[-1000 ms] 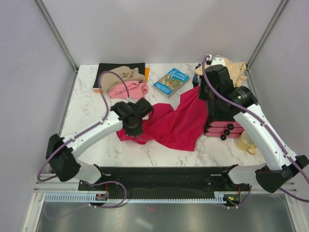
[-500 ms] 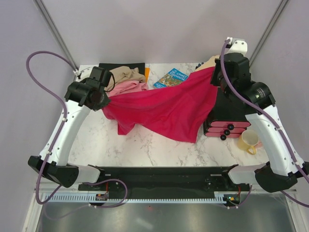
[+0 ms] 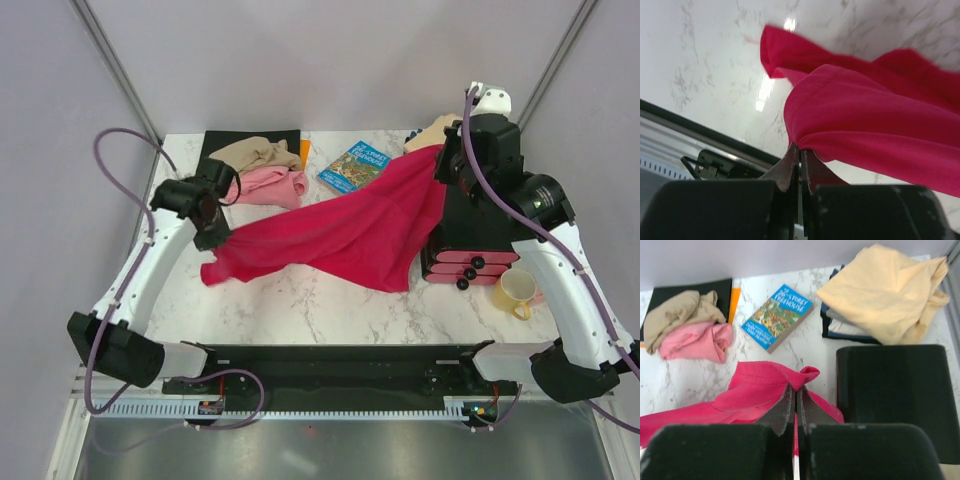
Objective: Fold and stack the t-shirts
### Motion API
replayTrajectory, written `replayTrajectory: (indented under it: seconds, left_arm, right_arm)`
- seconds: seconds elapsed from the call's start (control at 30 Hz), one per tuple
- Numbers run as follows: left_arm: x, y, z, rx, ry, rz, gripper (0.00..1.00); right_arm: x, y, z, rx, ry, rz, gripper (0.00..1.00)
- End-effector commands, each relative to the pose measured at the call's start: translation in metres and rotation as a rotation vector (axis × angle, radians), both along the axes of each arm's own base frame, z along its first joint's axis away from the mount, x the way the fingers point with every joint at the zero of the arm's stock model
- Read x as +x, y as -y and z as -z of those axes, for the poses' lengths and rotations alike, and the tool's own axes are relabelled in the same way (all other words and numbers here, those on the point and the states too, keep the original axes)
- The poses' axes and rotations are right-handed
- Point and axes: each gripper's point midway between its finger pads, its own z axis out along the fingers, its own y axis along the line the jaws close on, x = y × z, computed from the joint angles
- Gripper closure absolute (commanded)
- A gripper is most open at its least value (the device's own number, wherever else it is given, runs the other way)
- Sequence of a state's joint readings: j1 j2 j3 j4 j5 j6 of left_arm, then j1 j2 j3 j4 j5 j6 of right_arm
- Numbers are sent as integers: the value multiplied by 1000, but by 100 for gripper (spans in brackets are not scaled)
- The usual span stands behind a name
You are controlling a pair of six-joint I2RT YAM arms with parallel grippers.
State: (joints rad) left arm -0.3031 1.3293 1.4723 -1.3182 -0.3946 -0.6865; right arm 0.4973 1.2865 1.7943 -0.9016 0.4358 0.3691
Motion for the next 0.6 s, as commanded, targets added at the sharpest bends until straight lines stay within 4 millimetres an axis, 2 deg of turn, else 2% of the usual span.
replayTrajectory:
  seconds: [0.0, 0.07, 0.3, 0.37, 0.57]
  left_arm:
    - [-22, 24, 61, -85, -221, 134, 98]
    - [-32, 30, 81, -88, -286, 173, 98]
    - [-59, 86, 126, -130, -479, 414, 98]
    - [-71, 102, 143, -113, -557, 486, 98]
    - [-99, 134, 171, -124, -690, 607, 98]
  right_arm:
    - [-13, -11, 31, 20, -110, -65, 100]
    - [-16, -14, 48, 8, -170, -83, 100]
    - [-23, -17, 99, -26, -319, -93, 100]
    - [-24, -18, 109, -30, -352, -90, 100]
    - [-27, -15, 127, -44, -405, -71, 100]
